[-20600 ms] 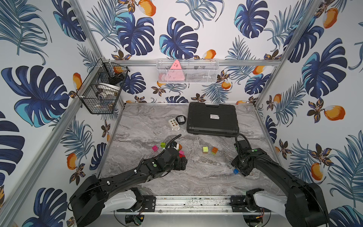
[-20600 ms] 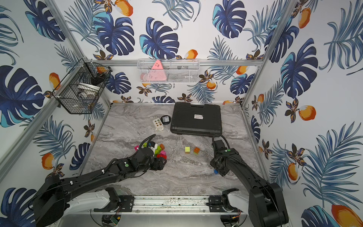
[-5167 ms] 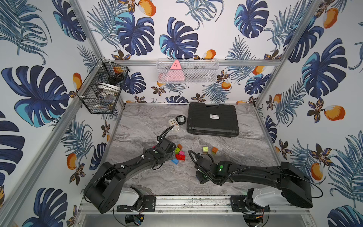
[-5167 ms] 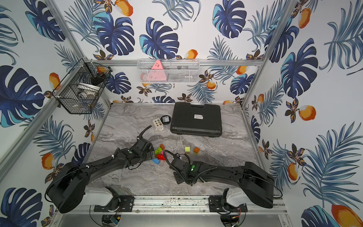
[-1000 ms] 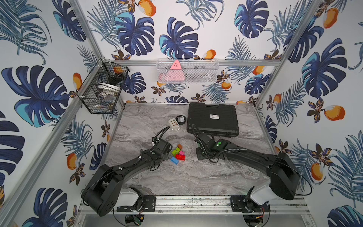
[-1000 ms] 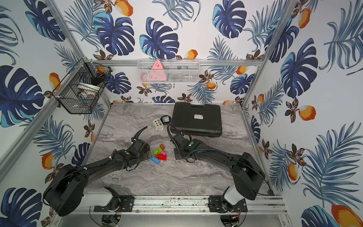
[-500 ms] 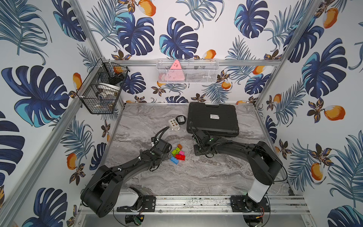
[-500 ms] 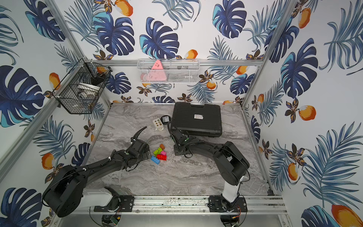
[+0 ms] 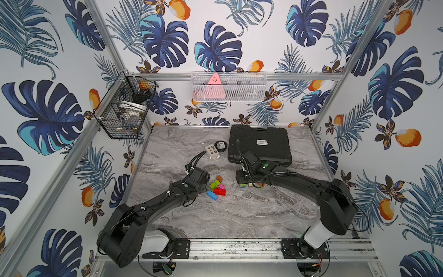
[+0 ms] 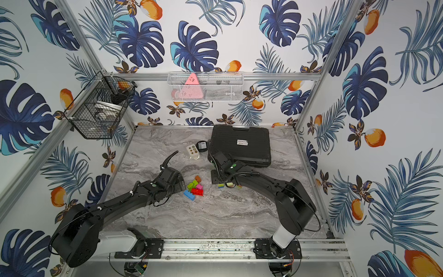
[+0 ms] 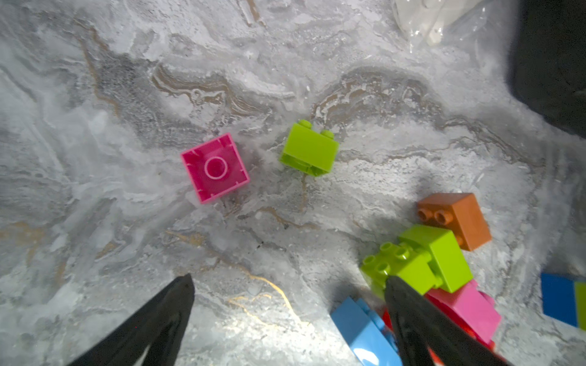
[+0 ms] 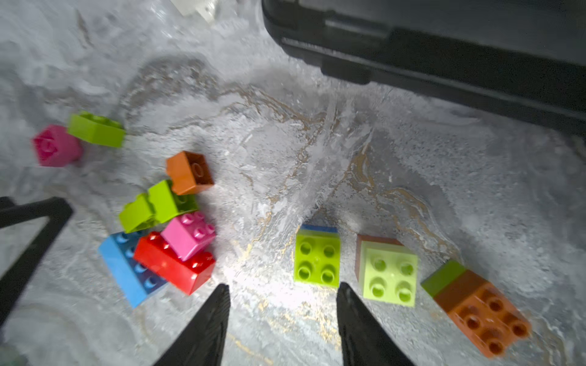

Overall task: Assemble the letter h with lego
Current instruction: Place the lego brick at the center of the board, then adjust the lego brick at the center of the board.

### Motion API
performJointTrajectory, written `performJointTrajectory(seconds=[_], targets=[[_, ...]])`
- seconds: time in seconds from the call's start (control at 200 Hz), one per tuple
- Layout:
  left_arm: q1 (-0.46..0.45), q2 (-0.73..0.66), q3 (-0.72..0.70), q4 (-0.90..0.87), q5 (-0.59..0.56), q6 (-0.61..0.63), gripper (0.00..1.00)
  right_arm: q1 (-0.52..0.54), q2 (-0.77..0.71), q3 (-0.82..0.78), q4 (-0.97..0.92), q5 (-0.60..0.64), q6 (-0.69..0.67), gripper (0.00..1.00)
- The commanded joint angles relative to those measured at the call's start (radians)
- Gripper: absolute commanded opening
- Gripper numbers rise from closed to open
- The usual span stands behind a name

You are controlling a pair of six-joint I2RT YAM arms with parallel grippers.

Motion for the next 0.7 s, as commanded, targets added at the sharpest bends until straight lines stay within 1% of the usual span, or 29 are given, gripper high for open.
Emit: performJointTrajectory(seconds=[0.0, 0.055, 0.085, 0.13, 0.165, 0.29, 0.43, 0.58, 0.695], targets=[[-0.009, 0.016, 0.015, -0.010, 0.087, -0.013, 0.94, 0.000, -0.093, -0.031, -0.013, -0.026, -0.008, 0.57], [-0.026, 0.027, 0.022, -0.005, 0.123, -0.018, 0.89, -0.001, -0.150, -0.093, 0.005, -0.037, -0.010, 0.57], [-0.040, 0.032, 0.027, -0.007, 0.136, -0.018, 0.84, 0.000, -0.182, -0.114, 0.014, -0.042, -0.010, 0.57], [-0.066, 0.041, 0.041, -0.018, 0.137, -0.025, 0.79, 0.000, -0.222, -0.150, 0.028, -0.042, -0.011, 0.57], [-0.089, 0.048, 0.053, -0.029, 0.131, -0.033, 0.77, 0.001, -0.250, -0.173, 0.038, -0.041, -0.011, 0.57], [-0.150, 0.080, 0.085, -0.068, 0.084, -0.057, 0.75, 0.000, -0.302, -0.229, 0.039, -0.033, -0.018, 0.57], [-0.173, 0.099, 0.091, -0.082, 0.045, -0.096, 0.73, 0.000, -0.306, -0.241, 0.020, -0.039, -0.019, 0.57], [-0.173, 0.119, 0.064, -0.046, 0.061, -0.129, 0.70, 0.000, -0.303, -0.241, 0.020, -0.048, -0.024, 0.57], [-0.173, 0.168, 0.061, -0.021, 0.090, -0.142, 0.68, -0.001, -0.300, -0.237, 0.022, -0.051, -0.025, 0.57]])
